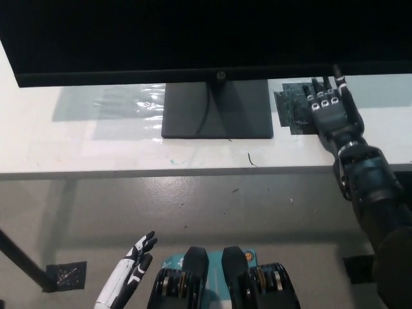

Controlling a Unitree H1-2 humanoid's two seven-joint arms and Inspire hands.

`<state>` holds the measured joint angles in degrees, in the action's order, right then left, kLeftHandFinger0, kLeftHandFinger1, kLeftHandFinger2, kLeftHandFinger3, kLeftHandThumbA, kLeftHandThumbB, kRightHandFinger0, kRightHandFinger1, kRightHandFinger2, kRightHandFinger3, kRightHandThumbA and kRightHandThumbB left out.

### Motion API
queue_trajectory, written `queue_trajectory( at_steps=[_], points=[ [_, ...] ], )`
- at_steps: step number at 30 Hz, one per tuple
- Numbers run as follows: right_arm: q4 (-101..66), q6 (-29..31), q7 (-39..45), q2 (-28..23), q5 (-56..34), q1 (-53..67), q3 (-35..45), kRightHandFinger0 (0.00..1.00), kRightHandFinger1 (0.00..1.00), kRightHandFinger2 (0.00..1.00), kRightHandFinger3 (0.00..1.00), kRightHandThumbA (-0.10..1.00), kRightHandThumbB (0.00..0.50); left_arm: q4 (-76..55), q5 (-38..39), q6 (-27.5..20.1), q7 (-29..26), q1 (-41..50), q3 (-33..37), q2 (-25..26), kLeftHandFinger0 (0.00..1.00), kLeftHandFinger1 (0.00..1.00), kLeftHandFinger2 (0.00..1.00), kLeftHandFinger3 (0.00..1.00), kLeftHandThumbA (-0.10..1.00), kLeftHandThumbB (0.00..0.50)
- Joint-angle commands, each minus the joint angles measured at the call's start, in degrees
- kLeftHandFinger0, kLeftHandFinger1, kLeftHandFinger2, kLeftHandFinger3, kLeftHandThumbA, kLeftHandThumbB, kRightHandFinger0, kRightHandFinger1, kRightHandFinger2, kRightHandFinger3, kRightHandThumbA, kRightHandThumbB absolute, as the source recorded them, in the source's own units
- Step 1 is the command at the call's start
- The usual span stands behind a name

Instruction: The monitor is being placed at the center of the desk and the robot uses its right hand to grab on the right side of the monitor and tilt the angle of the montior sideways.

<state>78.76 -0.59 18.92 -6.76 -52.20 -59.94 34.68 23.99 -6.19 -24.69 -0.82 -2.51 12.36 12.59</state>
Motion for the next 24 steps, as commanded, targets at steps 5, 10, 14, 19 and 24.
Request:
queue_trajectory(
  at_steps=[5,10,14,19,24],
  points=[
    [0.36,1.66,-2.67,-0.65,3.08,-10.54,0.06,1.00,1.00,1.00,1.00,1.00,0.426,-1.26,0.42,-2.24,-1.08,-0.29,0.09,0.52,1.00,1.00,1.00,1.00,1.00,0.271],
    [0.59,1.82,-3.27,-0.50,3.48,-11.29,0.34,1.00,1.00,1.00,1.00,1.00,0.396,-1.13,0.35,-2.24,-1.17,-0.34,0.14,0.54,1.00,1.00,1.00,1.00,1.00,0.267],
    [0.50,1.75,-3.60,-0.66,3.52,-11.56,0.67,1.00,1.00,1.00,1.00,1.00,0.366,-0.96,0.25,-2.24,-1.10,-0.43,0.17,0.43,1.00,1.00,1.00,1.00,1.00,0.272],
    [-5.60,0.81,1.35,0.50,4.22,-6.77,-0.60,1.00,1.00,1.00,1.00,1.00,0.389,-0.89,0.05,-2.24,-1.38,-1.19,0.14,0.64,1.00,1.00,1.00,1.00,1.00,0.274],
    [-23.81,-5.52,3.15,4.51,3.31,3.16,-3.29,1.00,1.00,1.00,1.00,1.00,0.366,-1.06,-0.33,-2.24,-1.63,-1.32,0.28,0.92,1.00,1.00,1.00,1.00,1.00,0.264]
  ],
)
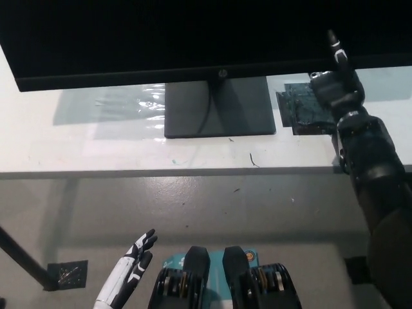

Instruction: The monitor is being placed at the center of the desk and the robot uses its right hand to grab on the right side of the monitor and tilt the angle of the montior sideways.

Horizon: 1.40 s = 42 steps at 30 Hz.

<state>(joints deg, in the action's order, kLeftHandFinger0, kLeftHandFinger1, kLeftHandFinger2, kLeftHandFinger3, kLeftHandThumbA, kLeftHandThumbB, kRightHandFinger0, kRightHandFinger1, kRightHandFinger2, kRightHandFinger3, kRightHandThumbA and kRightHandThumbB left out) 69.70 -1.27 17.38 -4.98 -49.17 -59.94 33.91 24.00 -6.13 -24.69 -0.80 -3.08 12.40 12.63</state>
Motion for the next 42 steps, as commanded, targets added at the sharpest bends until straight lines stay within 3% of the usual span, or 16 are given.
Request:
queue_trajectory(
  at_steps=[1,3,5,9,12,15,16,25,27,30,31,33,35,36,40,42],
  points=[
    [-16.49,-5.47,4.61,3.07,0.15,4.04,-2.84,1.00,1.00,1.00,1.00,1.00,0.366,-1.01,-0.44,-2.24,-1.71,-0.77,0.26,0.85,1.00,1.00,1.00,1.00,1.00,0.264],
    [-17.92,-6.03,3.89,3.31,-0.09,4.58,-3.15,1.00,1.00,1.00,1.00,1.00,0.365,-1.01,-0.44,-2.24,-1.71,-0.77,0.26,0.85,1.00,1.00,1.00,1.00,1.00,0.264],
    [-46.10,-12.27,4.43,7.84,-0.94,20.27,-9.81,1.00,1.00,1.00,1.00,1.00,0.368,-0.63,0.56,-2.24,-0.95,-0.61,-0.25,0.38,1.00,1.00,1.00,1.00,1.00,0.270],
    [-53.02,-12.84,3.73,8.25,-0.60,23.83,-12.28,1.00,1.00,1.00,1.00,1.00,0.383,-0.55,0.70,-2.24,-0.97,-0.74,-0.38,0.27,1.00,1.00,1.00,1.00,1.00,0.271],
    [-78.81,-12.07,6.55,7.00,1.92,37.52,-20.49,1.00,1.00,1.00,1.00,1.00,0.432,-0.37,0.00,-2.24,-1.60,-0.97,-0.05,0.39,1.00,1.00,1.00,1.00,1.00,0.274],
    [-79.28,-12.06,5.97,6.77,1.66,37.82,-20.95,1.00,1.00,1.00,1.00,1.00,0.433,-0.37,0.00,-2.24,-1.60,-0.97,-0.05,0.39,1.00,1.00,1.00,1.00,1.00,0.274],
    [-93.11,-6.44,8.15,5.98,6.66,43.84,-23.46,1.00,1.00,1.00,1.00,1.00,0.446,-0.43,0.36,-2.24,-1.08,-0.70,-0.17,0.47,1.00,1.00,1.00,1.00,1.00,0.272],
    [-115.97,5.27,11.77,8.34,16.51,51.93,-26.60,1.00,1.00,1.00,1.00,1.00,0.473,0.25,-0.45,-2.24,-1.62,-0.58,0.23,0.37,1.00,1.00,1.00,1.00,1.00,0.277],
    [-122.63,0.75,9.38,8.43,18.20,54.89,-27.55,1.00,1.00,1.00,1.00,0.82,0.410,0.35,-0.46,-2.24,-1.64,-0.81,0.18,0.31,1.00,1.00,1.00,1.00,1.00,0.277],
    [-122.42,6.82,11.75,11.87,23.42,54.95,-29.45,1.00,1.00,1.00,1.00,0.93,0.393,0.25,-0.18,-2.24,-1.34,-1.00,0.20,0.32,1.00,1.00,1.00,1.00,1.00,0.268],
    [-122.08,6.08,12.46,10.60,23.11,58.15,-30.11,1.00,1.00,1.00,1.00,0.95,0.459,0.19,-0.48,-2.24,-1.54,-1.12,0.47,0.52,1.00,1.00,1.00,1.00,1.00,0.260],
    [-118.96,10.00,13.89,11.00,23.45,64.24,-30.35,1.00,1.00,1.00,1.00,0.85,0.373,0.29,-0.26,-2.24,-1.32,-1.26,0.23,0.41,1.00,1.00,1.00,1.00,1.00,0.268],
    [-116.83,13.50,14.39,11.59,26.16,66.46,-30.22,1.00,1.00,1.00,1.00,0.92,0.397,0.18,-0.09,-2.24,-1.07,-1.26,0.08,0.42,1.00,1.00,1.00,1.00,1.00,0.269],
    [-114.32,15.41,14.33,11.63,27.92,67.89,-30.48,1.00,1.00,1.00,1.00,0.92,0.316,0.09,0.03,-2.24,-0.90,-1.23,0.02,0.43,1.00,1.00,1.00,1.00,1.00,0.269],
    [-100.79,26.15,13.51,12.27,33.25,66.68,-30.33,1.00,1.00,1.00,1.00,1.00,0.367,0.17,-0.21,-2.24,-1.15,-1.36,-0.05,0.47,1.00,1.00,1.00,1.00,1.00,0.277],
    [-94.48,28.20,10.85,13.31,38.18,65.38,-27.95,1.00,1.00,1.00,1.00,1.00,0.333,0.20,-0.45,-2.24,-1.38,-1.43,0.05,0.49,1.00,1.00,1.00,1.00,1.00,0.274]
  ],
)
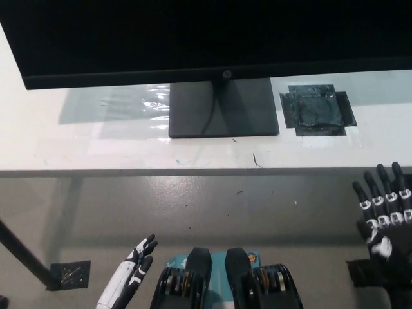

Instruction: The monitor is being placed at the center of the desk and the robot uses its right hand to grab on the right side of the monitor and tilt the angle of the montior sideways.

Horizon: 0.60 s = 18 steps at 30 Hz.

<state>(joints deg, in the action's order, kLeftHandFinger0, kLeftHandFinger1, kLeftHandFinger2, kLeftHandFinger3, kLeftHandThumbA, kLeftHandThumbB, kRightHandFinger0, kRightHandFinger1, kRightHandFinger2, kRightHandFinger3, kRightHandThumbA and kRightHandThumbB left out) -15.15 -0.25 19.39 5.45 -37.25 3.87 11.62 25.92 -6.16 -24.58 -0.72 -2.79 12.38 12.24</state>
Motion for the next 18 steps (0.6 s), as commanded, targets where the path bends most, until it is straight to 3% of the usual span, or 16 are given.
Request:
queue_trajectory(
  at_steps=[1,2,5,6,11,16,18],
  points=[
    [-7.17,27.18,7.91,2.83,27.03,1.19,-5.08,1.00,1.00,1.00,1.00,1.00,0.323,-1.61,-0.35,-2.35,-1.36,-1.86,0.05,0.83,1.00,1.00,1.00,1.00,1.00,0.273],
    [-4.13,27.18,7.26,2.77,28.07,0.37,-4.14,1.00,1.00,1.00,1.00,1.00,0.291,-1.52,-0.56,-2.35,-1.43,-2.03,0.16,0.85,1.00,1.00,1.00,1.00,1.00,0.272],
    [5.12,27.18,1.58,0.64,33.72,-0.65,-4.16,1.00,1.00,1.00,1.00,1.00,0.322,-1.93,-0.55,-2.35,-1.51,-1.28,0.29,0.73,1.00,1.00,1.00,1.00,1.00,0.280],
    [10.47,27.18,-1.47,-0.85,35.80,-1.64,-4.72,1.00,1.00,1.00,1.00,1.00,0.310,-2.09,-0.39,-2.35,-1.51,-1.17,0.21,0.69,1.00,1.00,1.00,1.00,1.00,0.274],
    [22.75,27.18,-7.60,-3.39,38.10,-3.69,-5.82,1.00,1.00,1.00,1.00,1.00,0.338,-2.16,-0.38,-2.35,-1.51,-1.09,0.09,0.86,1.00,1.00,1.00,1.00,1.00,0.274],
    [26.81,27.18,-9.53,-4.10,38.10,-4.86,-6.30,1.00,1.00,1.00,1.00,1.00,0.327,-2.35,-0.24,-2.35,-1.33,-1.17,-0.06,0.94,1.00,1.00,1.00,1.00,1.00,0.279],
    [32.16,27.18,-12.38,-5.13,39.18,-6.57,-6.65,1.00,1.00,1.00,1.00,1.00,0.362,-2.64,-0.29,-2.35,-1.50,-1.17,0.10,1.20,1.00,1.00,1.00,1.00,1.00,0.265]
  ],
)
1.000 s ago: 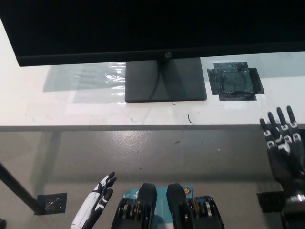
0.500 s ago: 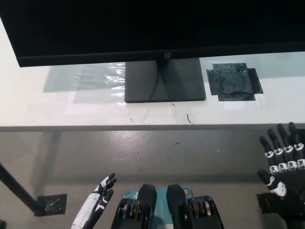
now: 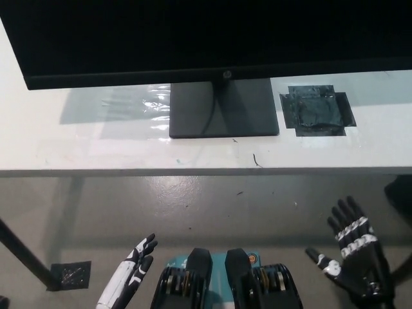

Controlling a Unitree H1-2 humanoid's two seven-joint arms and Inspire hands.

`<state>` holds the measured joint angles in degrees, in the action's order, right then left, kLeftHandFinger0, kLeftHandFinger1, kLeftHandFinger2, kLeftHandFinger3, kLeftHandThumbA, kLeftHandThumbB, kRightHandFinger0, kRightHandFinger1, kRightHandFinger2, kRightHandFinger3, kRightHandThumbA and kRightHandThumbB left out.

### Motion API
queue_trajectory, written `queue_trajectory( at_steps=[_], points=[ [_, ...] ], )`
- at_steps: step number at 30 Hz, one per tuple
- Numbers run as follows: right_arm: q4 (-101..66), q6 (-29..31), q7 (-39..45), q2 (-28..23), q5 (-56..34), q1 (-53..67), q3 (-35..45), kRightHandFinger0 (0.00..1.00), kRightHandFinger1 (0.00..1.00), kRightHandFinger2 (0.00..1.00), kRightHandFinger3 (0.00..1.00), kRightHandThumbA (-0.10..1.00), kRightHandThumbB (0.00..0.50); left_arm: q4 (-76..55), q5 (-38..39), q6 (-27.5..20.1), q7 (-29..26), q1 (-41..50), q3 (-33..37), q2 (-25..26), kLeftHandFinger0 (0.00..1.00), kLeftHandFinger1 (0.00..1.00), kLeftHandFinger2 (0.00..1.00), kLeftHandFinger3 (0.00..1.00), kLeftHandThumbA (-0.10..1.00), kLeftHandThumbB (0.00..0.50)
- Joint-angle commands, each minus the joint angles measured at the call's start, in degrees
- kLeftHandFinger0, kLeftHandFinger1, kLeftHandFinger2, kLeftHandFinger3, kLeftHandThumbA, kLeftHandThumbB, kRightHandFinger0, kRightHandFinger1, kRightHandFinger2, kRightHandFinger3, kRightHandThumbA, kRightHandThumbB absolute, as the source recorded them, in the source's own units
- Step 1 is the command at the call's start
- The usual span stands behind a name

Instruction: The monitor is being placed at the center of the desk and the robot uses its right hand to grab on the right side of the monitor and tilt the angle of the montior sideways.

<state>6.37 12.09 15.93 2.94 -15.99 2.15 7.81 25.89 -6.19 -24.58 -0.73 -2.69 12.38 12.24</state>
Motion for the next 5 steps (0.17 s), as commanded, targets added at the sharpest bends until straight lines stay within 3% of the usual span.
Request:
queue_trajectory(
  at_steps=[1,5],
  points=[
    [11.98,14.84,-9.41,-2.79,18.05,-5.57,-3.15,1.00,1.00,1.00,1.00,1.00,0.357,-2.72,-0.15,-2.35,-1.49,-1.25,-0.10,1.27,1.00,1.00,1.00,1.00,1.00,0.266],
    [12.46,14.84,-10.62,-3.17,18.44,-5.79,-3.93,1.00,1.00,1.00,1.00,1.00,0.359,-2.74,-0.13,-2.35,-1.49,-1.25,-0.12,1.28,1.00,1.00,1.00,1.00,1.00,0.266]
  ],
)
